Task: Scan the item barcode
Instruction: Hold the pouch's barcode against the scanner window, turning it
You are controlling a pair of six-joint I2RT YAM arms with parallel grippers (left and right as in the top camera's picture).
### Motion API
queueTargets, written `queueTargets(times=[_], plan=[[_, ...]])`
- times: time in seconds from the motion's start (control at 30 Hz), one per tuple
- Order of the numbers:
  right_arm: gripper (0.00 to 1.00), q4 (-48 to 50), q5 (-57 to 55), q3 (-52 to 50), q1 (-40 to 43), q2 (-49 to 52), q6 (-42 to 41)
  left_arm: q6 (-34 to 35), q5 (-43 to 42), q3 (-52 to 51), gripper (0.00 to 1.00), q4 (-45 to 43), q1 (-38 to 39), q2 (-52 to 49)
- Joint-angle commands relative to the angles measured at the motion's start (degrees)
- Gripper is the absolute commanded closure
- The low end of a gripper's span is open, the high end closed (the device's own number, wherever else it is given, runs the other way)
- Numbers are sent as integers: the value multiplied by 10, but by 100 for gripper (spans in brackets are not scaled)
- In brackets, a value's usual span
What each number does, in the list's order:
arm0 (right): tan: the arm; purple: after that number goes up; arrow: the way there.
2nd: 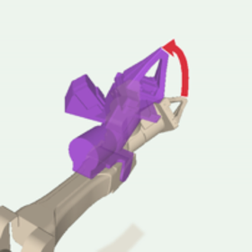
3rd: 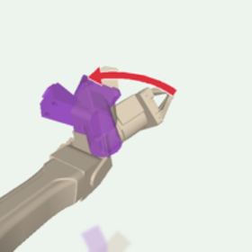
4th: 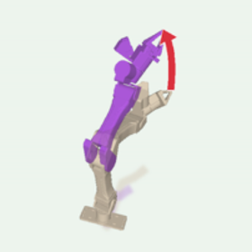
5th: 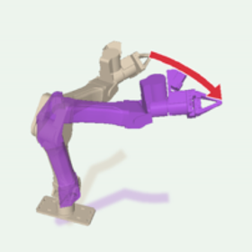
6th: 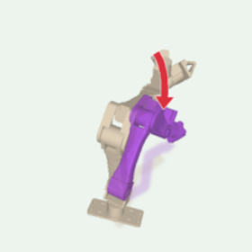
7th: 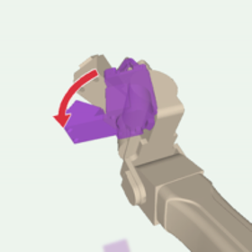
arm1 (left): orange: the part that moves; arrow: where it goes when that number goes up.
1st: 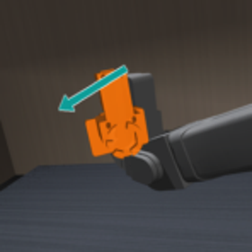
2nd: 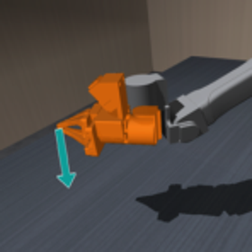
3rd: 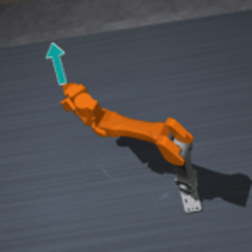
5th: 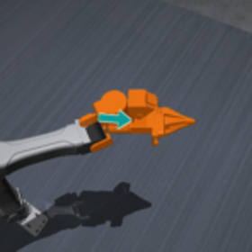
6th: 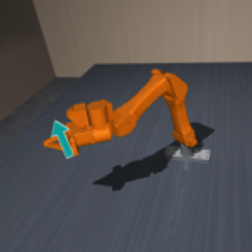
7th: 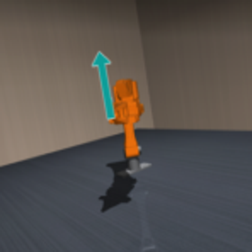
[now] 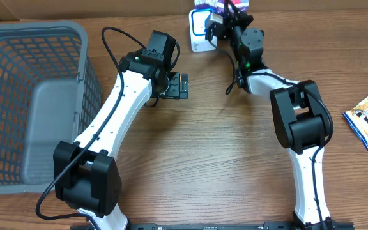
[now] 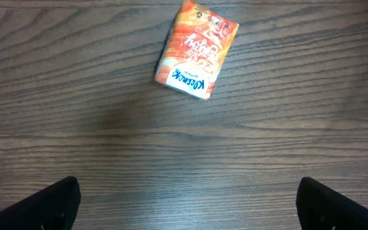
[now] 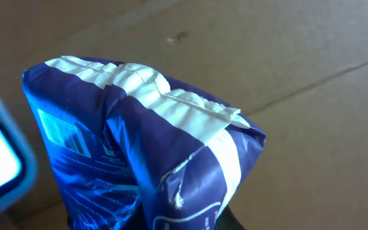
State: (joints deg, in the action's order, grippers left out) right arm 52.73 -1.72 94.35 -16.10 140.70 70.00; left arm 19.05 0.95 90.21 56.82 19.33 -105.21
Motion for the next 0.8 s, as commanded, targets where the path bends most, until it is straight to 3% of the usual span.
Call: queueTargets(times=[0.0,0.3,0.77], plan=[[96,8,3,39,4,17,6,-11,6,10,0,-1,-6,13],[96,12,-10,68,-3,84,29,-11,6,10,0,-1,-6,13],[96,24,-62,68,-35,86,62,-11,5,10,0,-1,-6,13]])
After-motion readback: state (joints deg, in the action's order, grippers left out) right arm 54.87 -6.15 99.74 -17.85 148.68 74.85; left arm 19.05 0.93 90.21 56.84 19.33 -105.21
